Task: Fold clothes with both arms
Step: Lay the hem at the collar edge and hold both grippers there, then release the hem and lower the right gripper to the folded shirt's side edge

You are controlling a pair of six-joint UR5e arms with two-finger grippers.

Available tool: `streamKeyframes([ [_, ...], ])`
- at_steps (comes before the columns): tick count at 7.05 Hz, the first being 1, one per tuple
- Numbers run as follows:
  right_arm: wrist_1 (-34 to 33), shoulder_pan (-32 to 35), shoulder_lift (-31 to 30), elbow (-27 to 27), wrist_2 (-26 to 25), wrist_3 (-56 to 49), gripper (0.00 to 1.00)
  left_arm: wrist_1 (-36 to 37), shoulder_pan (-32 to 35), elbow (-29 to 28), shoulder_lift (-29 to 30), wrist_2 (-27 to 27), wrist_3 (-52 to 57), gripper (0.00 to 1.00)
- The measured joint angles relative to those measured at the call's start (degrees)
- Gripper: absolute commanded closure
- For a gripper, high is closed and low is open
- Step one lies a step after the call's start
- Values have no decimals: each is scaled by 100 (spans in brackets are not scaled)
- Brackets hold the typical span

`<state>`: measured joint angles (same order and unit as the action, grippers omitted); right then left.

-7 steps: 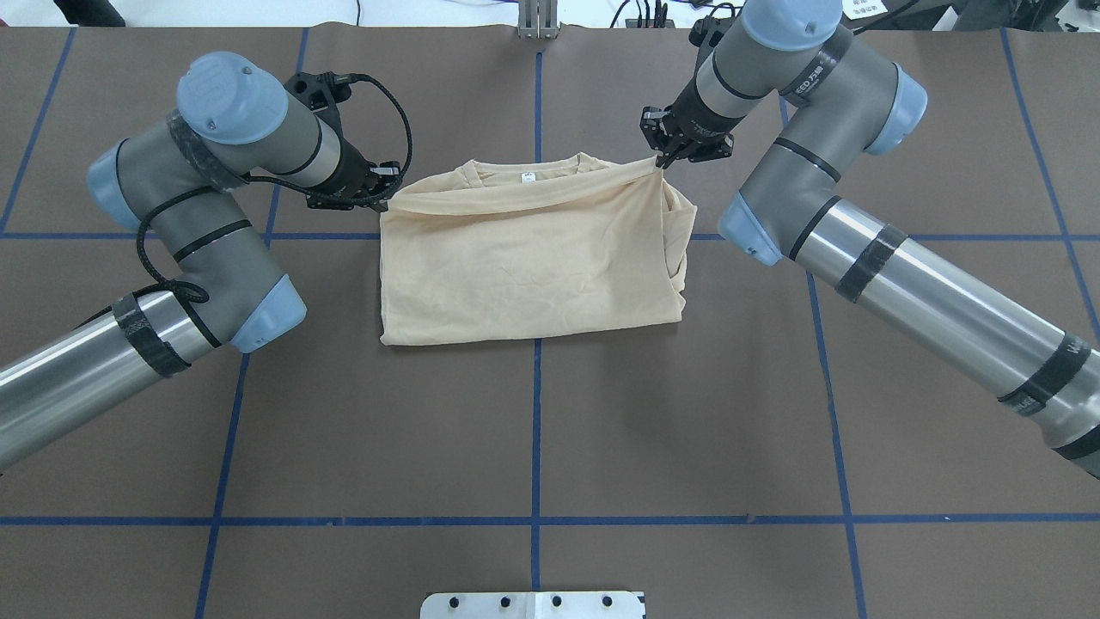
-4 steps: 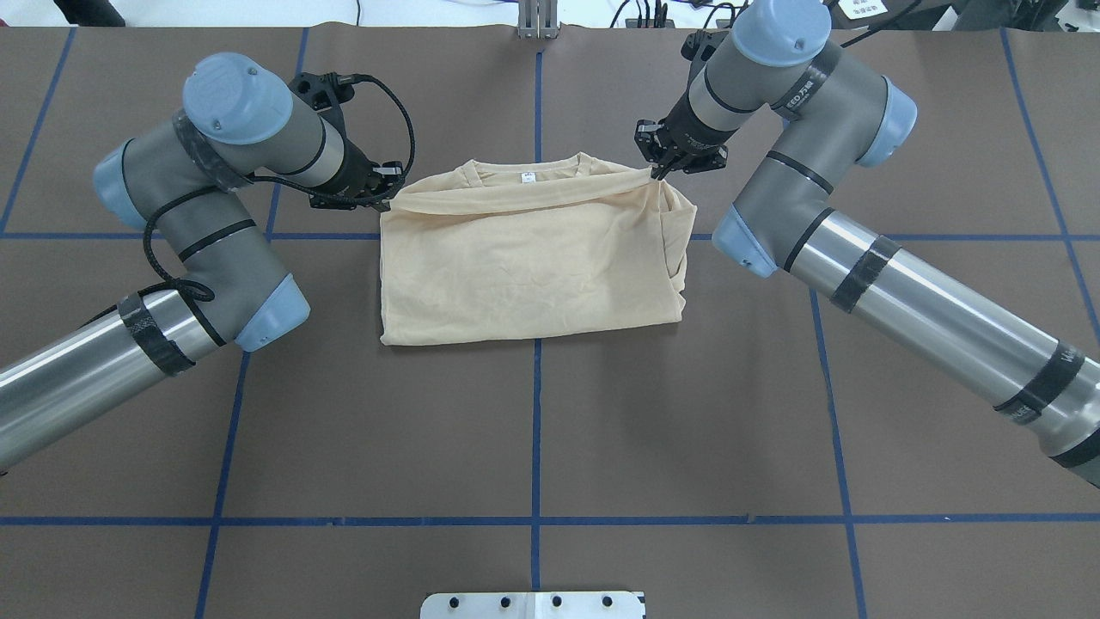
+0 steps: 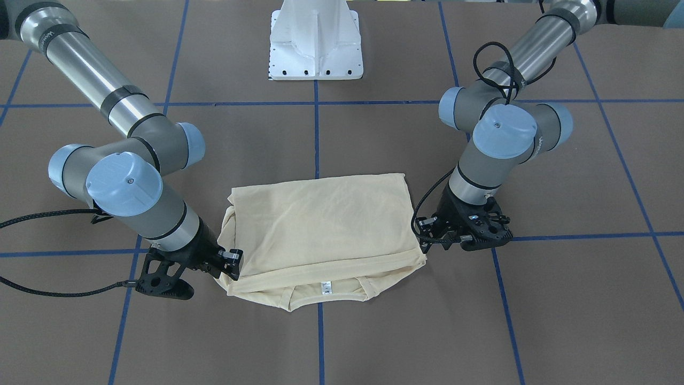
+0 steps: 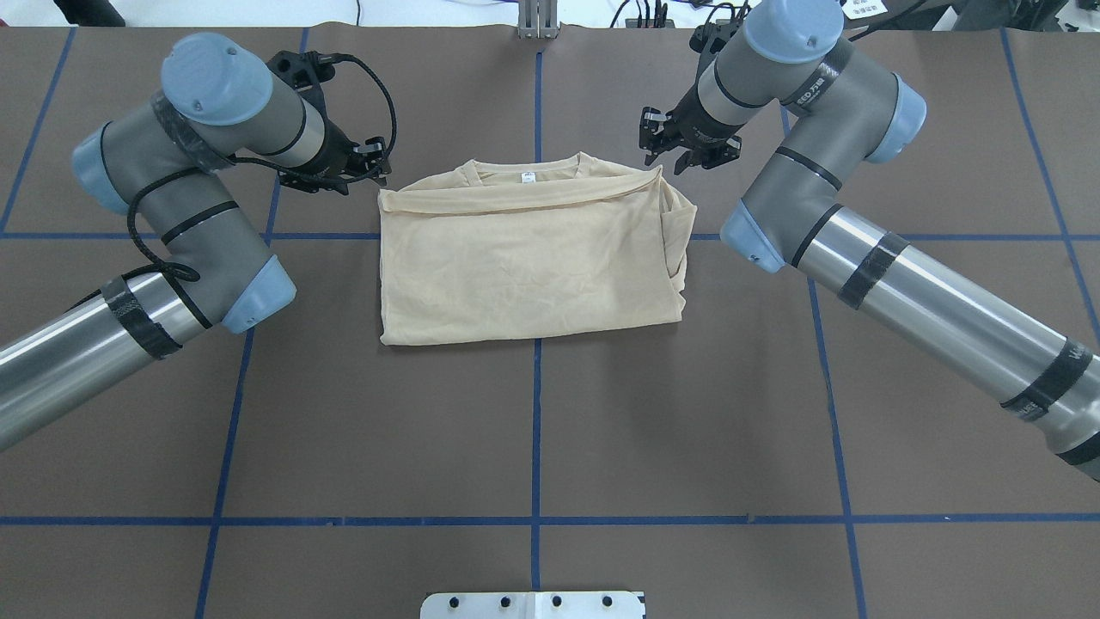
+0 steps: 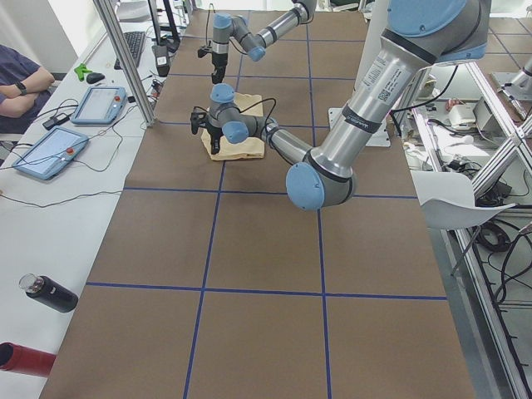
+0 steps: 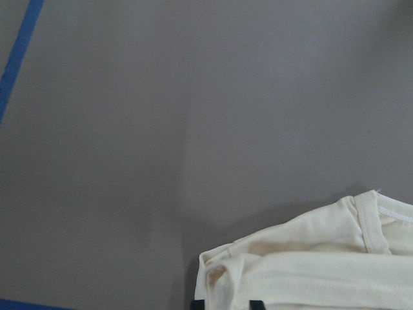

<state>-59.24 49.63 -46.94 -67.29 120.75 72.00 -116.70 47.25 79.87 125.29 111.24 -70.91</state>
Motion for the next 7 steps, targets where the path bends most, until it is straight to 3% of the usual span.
streamKeyframes([
  [1,34,14,-71,-131,36,24,0,14,42,49,-38,-7,66,0],
  [4,-3,-407,-906,-1317,89,205,2,466,129,791,-263,2,102,0],
  [7,-19,-732,-1361,-1694,82,495,4,691,141,1318,-375,1,76,0],
])
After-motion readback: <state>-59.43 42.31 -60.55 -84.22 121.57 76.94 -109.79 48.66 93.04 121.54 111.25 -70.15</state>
